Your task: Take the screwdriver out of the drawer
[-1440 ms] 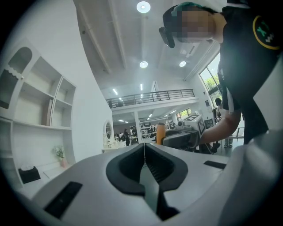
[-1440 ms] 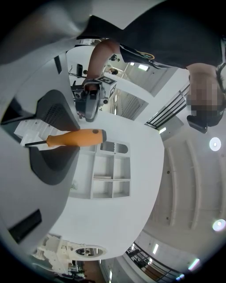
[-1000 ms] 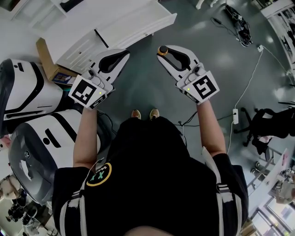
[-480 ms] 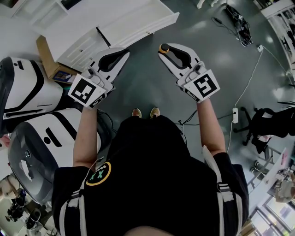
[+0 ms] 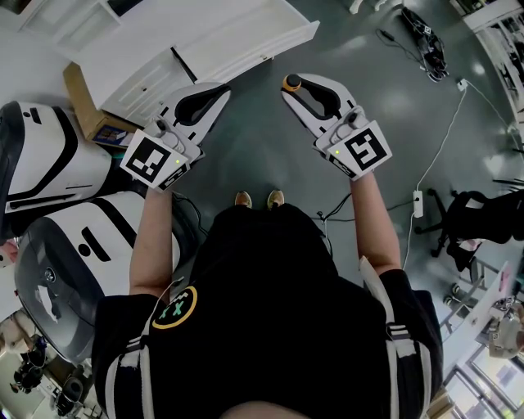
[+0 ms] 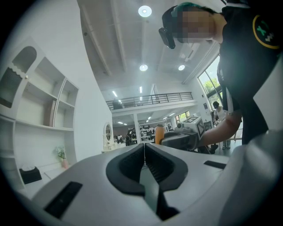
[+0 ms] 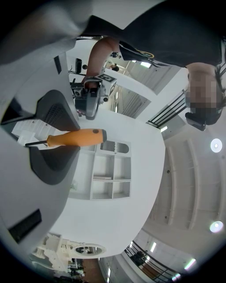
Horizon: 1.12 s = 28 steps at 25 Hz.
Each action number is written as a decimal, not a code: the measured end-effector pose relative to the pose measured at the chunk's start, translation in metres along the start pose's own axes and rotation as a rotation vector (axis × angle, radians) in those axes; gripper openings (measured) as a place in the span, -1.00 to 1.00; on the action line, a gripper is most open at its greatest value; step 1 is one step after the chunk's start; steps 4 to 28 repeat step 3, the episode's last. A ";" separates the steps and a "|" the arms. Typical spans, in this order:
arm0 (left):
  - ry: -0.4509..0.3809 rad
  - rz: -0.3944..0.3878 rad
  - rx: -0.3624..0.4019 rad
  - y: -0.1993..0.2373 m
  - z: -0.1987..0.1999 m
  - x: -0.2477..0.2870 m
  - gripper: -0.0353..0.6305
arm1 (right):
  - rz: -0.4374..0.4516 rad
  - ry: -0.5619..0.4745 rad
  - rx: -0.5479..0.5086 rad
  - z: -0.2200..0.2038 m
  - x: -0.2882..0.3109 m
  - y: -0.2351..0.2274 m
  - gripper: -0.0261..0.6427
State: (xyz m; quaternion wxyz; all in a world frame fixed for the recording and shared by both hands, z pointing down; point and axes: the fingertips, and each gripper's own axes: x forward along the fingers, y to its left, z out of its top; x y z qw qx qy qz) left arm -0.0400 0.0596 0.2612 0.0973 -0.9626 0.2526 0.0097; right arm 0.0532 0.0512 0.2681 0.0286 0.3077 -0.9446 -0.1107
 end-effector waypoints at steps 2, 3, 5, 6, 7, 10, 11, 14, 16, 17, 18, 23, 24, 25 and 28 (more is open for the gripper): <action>-0.002 0.001 0.000 0.001 0.001 0.000 -0.83 | 0.000 0.000 -0.001 0.001 0.001 0.000 -0.56; -0.002 0.002 0.000 0.001 0.001 0.000 -0.83 | 0.000 0.000 -0.002 0.001 0.001 0.000 -0.56; -0.002 0.002 0.000 0.001 0.001 0.000 -0.83 | 0.000 0.000 -0.002 0.001 0.001 0.000 -0.56; -0.002 0.002 0.000 0.001 0.001 0.000 -0.83 | 0.000 0.000 -0.002 0.001 0.001 0.000 -0.56; -0.002 0.002 0.000 0.001 0.001 0.000 -0.83 | 0.000 0.000 -0.002 0.001 0.001 0.000 -0.56; -0.002 0.002 0.000 0.001 0.001 0.000 -0.83 | 0.000 0.000 -0.002 0.001 0.001 0.000 -0.56; -0.002 0.002 0.000 0.001 0.001 0.000 -0.83 | 0.000 0.000 -0.002 0.001 0.001 0.000 -0.56; -0.002 0.002 0.000 0.001 0.001 0.000 -0.83 | 0.000 0.000 -0.002 0.001 0.001 0.000 -0.56; -0.002 0.002 0.000 0.001 0.001 0.000 -0.83 | 0.000 0.000 -0.002 0.001 0.001 0.000 -0.56; -0.002 0.002 0.000 0.001 0.001 0.000 -0.83 | 0.000 0.000 -0.002 0.001 0.001 0.000 -0.56; -0.002 0.002 0.000 0.001 0.001 0.000 -0.83 | 0.000 0.000 -0.002 0.001 0.001 0.000 -0.56; -0.002 0.002 0.000 0.001 0.001 0.000 -0.83 | 0.000 0.000 -0.002 0.001 0.001 0.000 -0.56; -0.002 0.002 0.000 0.001 0.001 0.000 -0.83 | 0.000 0.000 -0.002 0.001 0.001 0.000 -0.56; -0.002 0.002 0.000 0.001 0.001 0.000 -0.83 | 0.000 0.000 -0.002 0.001 0.001 0.000 -0.56; -0.002 0.002 0.000 0.001 0.001 0.000 -0.83 | 0.000 0.000 -0.002 0.001 0.001 0.000 -0.56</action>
